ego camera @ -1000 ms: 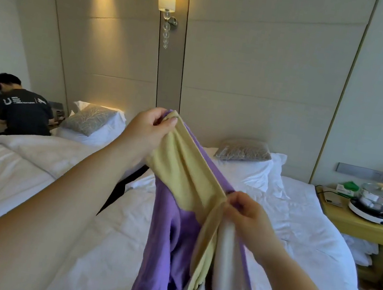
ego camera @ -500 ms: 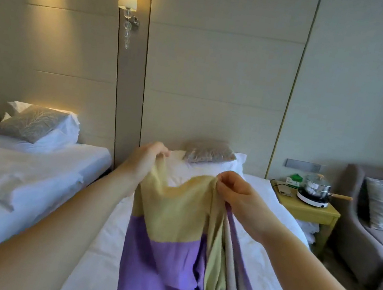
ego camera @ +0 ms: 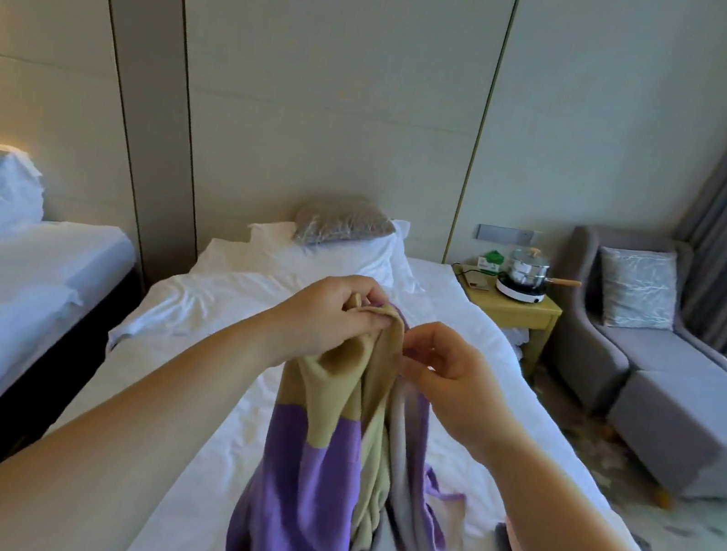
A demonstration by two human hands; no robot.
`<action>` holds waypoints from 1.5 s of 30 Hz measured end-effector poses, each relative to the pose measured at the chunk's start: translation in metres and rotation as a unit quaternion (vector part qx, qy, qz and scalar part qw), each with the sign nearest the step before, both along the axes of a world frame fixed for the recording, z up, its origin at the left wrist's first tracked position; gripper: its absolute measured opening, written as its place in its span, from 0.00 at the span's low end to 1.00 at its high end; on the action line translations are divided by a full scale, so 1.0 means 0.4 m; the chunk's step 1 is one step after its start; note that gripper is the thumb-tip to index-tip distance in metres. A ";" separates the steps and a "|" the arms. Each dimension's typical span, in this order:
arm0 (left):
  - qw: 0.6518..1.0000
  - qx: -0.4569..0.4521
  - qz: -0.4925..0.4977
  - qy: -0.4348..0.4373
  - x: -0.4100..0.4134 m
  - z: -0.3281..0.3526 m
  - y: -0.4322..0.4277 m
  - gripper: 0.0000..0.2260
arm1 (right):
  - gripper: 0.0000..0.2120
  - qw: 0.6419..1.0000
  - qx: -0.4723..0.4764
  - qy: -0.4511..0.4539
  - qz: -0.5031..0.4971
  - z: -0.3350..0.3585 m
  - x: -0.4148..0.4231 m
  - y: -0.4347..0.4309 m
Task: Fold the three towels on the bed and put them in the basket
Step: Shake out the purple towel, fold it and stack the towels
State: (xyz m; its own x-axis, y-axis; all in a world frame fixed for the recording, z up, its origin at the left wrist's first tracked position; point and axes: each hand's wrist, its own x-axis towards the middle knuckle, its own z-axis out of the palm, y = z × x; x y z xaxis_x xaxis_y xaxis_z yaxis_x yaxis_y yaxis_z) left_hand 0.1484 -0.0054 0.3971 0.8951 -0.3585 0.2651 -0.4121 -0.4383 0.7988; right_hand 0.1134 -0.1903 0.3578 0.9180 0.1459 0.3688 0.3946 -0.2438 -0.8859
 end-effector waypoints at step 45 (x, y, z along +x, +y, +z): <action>0.977 -0.111 0.144 -0.108 -0.029 0.108 -0.028 0.07 | 0.06 0.970 -0.191 -0.070 -0.131 -0.077 0.066 0.014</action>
